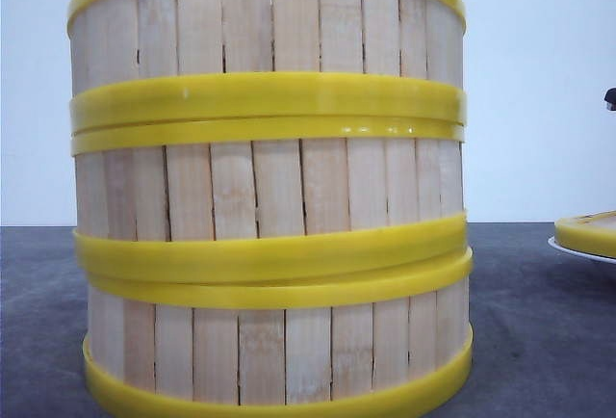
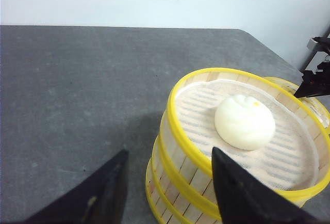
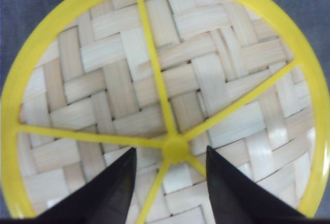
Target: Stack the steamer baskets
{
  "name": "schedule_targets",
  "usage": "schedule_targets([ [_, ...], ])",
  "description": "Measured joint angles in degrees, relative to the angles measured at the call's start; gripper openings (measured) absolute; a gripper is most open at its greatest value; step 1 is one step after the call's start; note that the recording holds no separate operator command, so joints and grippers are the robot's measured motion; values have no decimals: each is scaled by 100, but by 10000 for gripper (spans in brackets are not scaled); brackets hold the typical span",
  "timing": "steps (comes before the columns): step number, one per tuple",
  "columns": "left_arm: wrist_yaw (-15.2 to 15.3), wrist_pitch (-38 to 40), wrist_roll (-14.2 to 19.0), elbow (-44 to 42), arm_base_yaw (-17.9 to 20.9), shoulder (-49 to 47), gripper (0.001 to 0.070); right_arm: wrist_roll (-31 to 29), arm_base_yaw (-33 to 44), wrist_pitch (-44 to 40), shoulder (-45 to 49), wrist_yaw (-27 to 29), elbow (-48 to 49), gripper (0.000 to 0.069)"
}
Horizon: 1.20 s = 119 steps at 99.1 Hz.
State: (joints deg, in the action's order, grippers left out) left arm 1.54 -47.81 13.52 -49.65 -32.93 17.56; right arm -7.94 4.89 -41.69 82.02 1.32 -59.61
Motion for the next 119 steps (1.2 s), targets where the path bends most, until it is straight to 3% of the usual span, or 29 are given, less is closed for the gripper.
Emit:
schedule_targets([
  [57, 0, 2, 0, 0, 0, 0, 300, -4, 4, 81, 151, 2, -17, 130],
  [71, 0, 2, 0, 0, 0, 0, 300, -7, 7, 83, 160, 17, -24, 58],
  [103, 0, 2, 0, 0, 0, 0, 300, -28, 7, 55, 92, 11, -31, 55],
  [119, 0, 2, 0, 0, 0, 0, 300, -26, -11, -385, -90, 11, -350, 53],
])
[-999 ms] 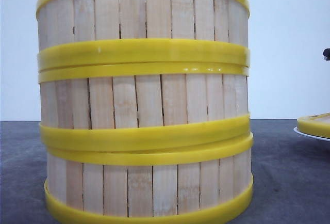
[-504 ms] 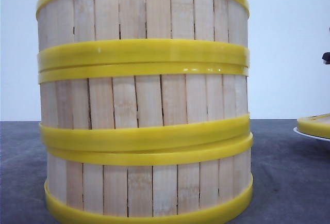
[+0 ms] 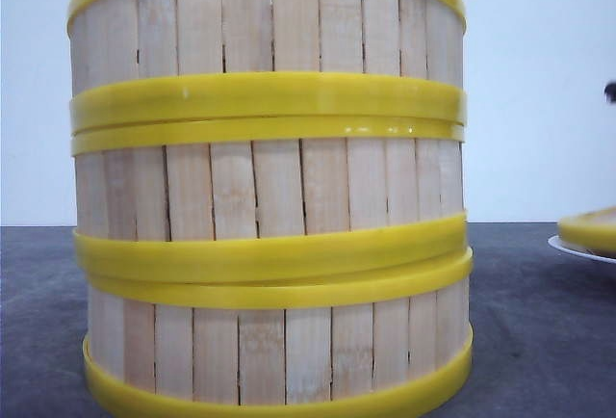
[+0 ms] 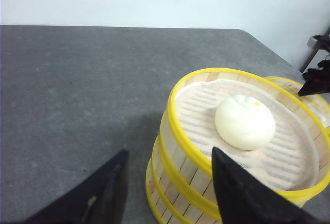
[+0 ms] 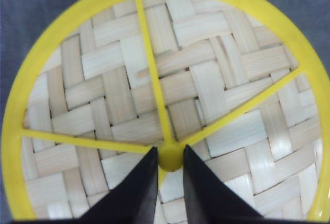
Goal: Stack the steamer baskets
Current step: 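Grasp the woven lid's center with the right gripper and lift it over the stack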
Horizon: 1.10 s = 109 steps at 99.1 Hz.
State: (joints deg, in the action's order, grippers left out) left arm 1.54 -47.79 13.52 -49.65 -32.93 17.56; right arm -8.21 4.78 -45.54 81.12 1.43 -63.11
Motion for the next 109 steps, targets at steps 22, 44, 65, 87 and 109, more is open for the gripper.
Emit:
schedule_targets([
  [22, 0, 0, 0, 0, 0, 0, 300, 90, -278, -452, -546, 7, -916, 53],
  [44, 0, 0, 0, 0, 0, 0, 300, 210, -1121, -1235, -651, -177, -2041, 53],
  [65, 0, -2, 0, 0, 0, 0, 300, 243, -2424, -1427, -654, -549, -2955, 52],
  [87, 0, 0, 0, 0, 0, 0, 300, 238, -3783, -1598, -560, -789, -3434, 52],
  [109, 0, -2, 0, 0, 0, 0, 300, 238, -4822, -1707, -140, -737, -3512, 52],
])
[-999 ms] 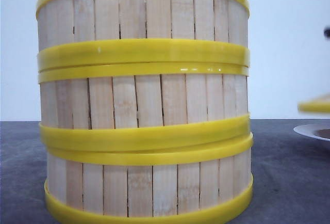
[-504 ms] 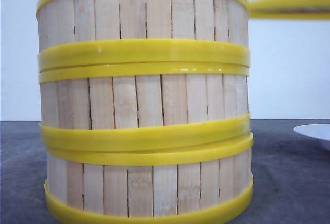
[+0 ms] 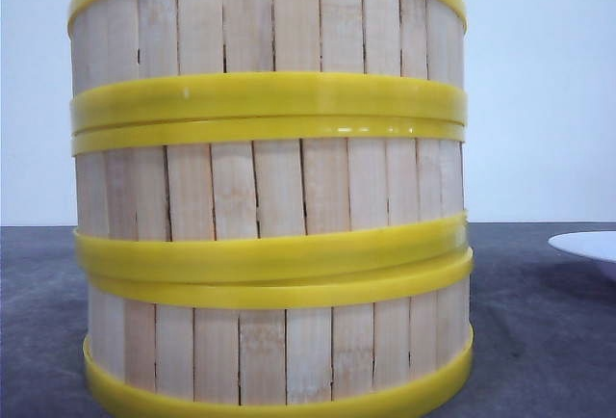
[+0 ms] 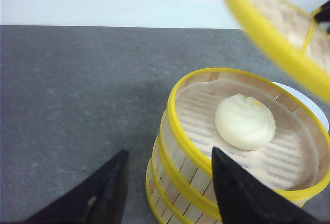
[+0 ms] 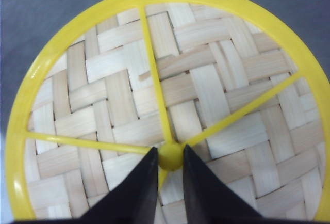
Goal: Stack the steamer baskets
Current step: 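Grasp the woven lid's center with the right gripper and lift it over the stack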
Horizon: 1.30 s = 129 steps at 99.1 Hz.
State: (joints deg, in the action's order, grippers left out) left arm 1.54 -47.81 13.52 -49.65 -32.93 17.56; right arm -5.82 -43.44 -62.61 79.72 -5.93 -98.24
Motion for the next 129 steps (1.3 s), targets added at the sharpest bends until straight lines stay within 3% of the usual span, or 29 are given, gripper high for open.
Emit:
schedule_targets([
  [56, 0, -181, 0, 0, 0, 0, 300, 109, -1137, -166, 754, 592, -83, 52],
  [82, 0, -199, 0, 0, 0, 0, 300, 245, -1248, -293, 929, 623, -223, 52],
  [101, 0, -280, 0, 0, 0, 0, 300, 302, -1241, -667, 984, 1038, -223, 52],
  [129, -2, -275, 0, 0, 0, 0, 300, 308, -1239, -503, 981, 1047, -223, 52],
])
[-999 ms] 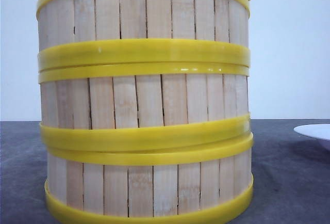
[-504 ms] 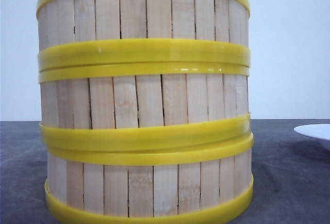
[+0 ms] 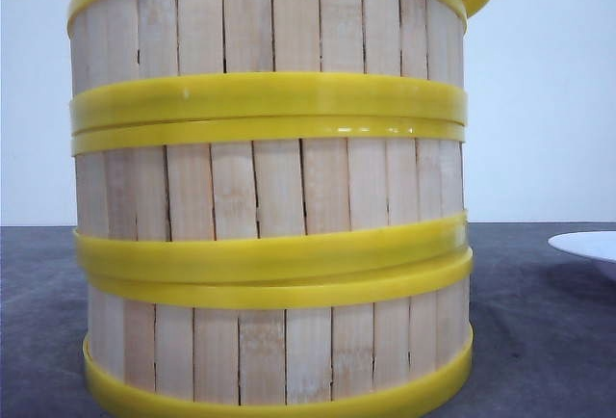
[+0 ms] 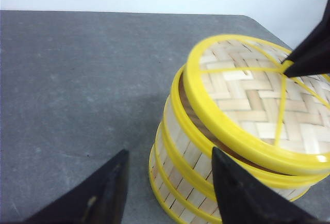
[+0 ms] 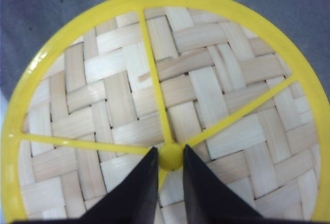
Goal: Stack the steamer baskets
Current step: 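Grasp the woven lid's center with the right gripper and lift it over the stack, then lower the lid onto the top basket and open the right gripper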
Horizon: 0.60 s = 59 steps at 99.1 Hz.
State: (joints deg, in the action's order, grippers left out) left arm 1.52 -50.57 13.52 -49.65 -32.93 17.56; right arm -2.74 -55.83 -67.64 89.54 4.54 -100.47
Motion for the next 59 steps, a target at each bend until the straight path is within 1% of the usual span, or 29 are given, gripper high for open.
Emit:
schedule_targets([
  [10, 2, 0, 0, 0, 0, 0, 300, 2, 0, 164, 0, -31, 0, 52],
  [24, 2, -2, 2, 0, 0, 0, 300, 2, 0, 166, 0, -52, 0, 52],
  [40, 0, -2, 2, 0, 0, 0, 300, 4, 0, 166, 2, -264, 0, 52],
  [59, 2, -2, 2, 0, 0, 0, 300, 24, 0, 160, 55, -291, 0, 52],
])
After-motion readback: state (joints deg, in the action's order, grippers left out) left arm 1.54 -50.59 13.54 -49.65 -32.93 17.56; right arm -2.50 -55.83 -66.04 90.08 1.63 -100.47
